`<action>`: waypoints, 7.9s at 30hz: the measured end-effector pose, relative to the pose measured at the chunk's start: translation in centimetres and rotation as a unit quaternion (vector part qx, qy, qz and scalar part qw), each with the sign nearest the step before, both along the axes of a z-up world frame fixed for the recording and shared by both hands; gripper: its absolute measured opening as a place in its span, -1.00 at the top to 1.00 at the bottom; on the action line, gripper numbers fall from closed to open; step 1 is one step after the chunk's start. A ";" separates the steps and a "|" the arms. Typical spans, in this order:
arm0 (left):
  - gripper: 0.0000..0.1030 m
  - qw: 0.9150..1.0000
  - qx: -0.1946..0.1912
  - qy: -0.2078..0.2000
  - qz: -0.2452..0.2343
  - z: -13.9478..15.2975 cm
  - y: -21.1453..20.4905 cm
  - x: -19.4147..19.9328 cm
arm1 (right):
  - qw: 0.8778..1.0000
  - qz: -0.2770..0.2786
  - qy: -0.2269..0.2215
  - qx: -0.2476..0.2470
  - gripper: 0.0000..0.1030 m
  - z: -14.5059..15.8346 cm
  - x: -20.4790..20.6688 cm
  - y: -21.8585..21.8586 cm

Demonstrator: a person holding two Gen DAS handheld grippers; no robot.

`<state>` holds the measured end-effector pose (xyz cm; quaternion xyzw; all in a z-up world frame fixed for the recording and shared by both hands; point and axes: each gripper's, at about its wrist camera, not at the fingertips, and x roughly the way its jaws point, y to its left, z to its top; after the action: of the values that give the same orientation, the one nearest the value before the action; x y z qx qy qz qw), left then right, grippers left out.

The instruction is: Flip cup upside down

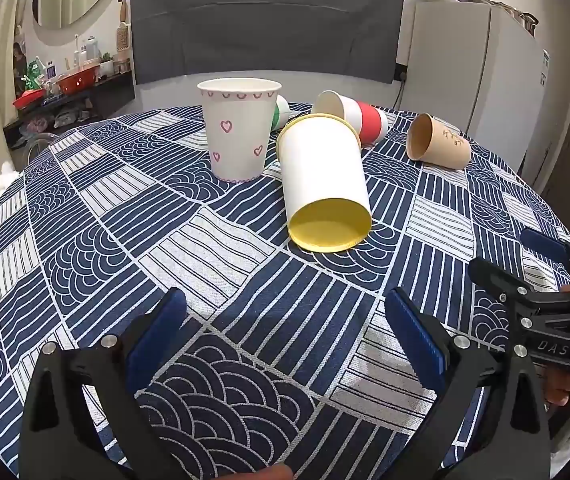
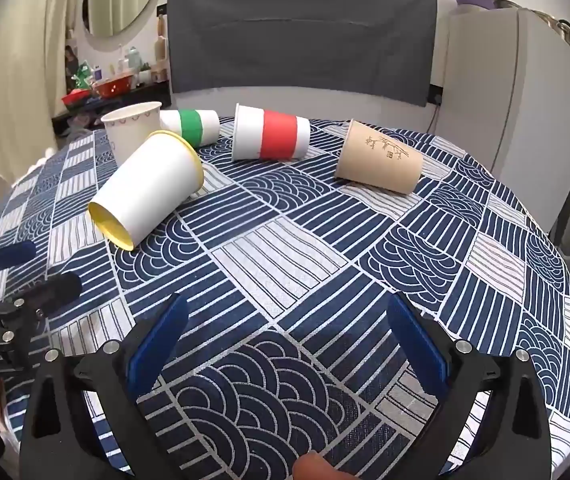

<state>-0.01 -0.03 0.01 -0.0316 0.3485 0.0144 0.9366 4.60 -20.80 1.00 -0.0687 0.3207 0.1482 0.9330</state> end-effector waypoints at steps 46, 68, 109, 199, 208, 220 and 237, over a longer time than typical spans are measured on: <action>-0.89 1.000 0.006 0.003 -0.005 0.0 -0.2 -0.1 | 1.000 0.008 0.006 0.002 -0.85 -0.1 -0.1 0.3; -0.89 1.000 0.006 0.009 -0.011 -0.1 -0.3 0.2 | 1.000 0.017 0.009 0.004 -0.85 -0.2 -0.1 0.4; -0.89 0.999 -0.029 0.031 -0.013 3.5 0.7 2.0 | 0.999 -0.013 -0.042 -0.001 -0.85 3.6 -0.7 -0.6; -0.88 0.966 -0.030 0.032 -0.256 2.6 0.0 -3.1 | 0.982 0.170 0.016 0.081 -0.85 3.7 -1.6 -2.0; -0.88 0.975 -0.041 0.051 -0.211 1.7 1.9 -3.9 | 0.980 0.201 -0.010 0.000 -0.85 4.8 -3.8 1.3; -0.88 0.972 -0.056 0.068 -0.219 1.7 2.8 -4.2 | 0.930 0.338 -0.029 -0.140 -0.85 5.2 -6.0 5.1; -0.88 0.971 -0.027 0.095 -0.216 0.4 4.3 -6.0 | 0.701 0.489 -0.085 -0.513 -0.83 1.4 -8.0 12.1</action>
<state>-6.01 4.30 0.36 0.0207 0.4349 -0.1950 0.8789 -3.41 -8.70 2.40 -0.6958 0.1875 0.3900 0.5732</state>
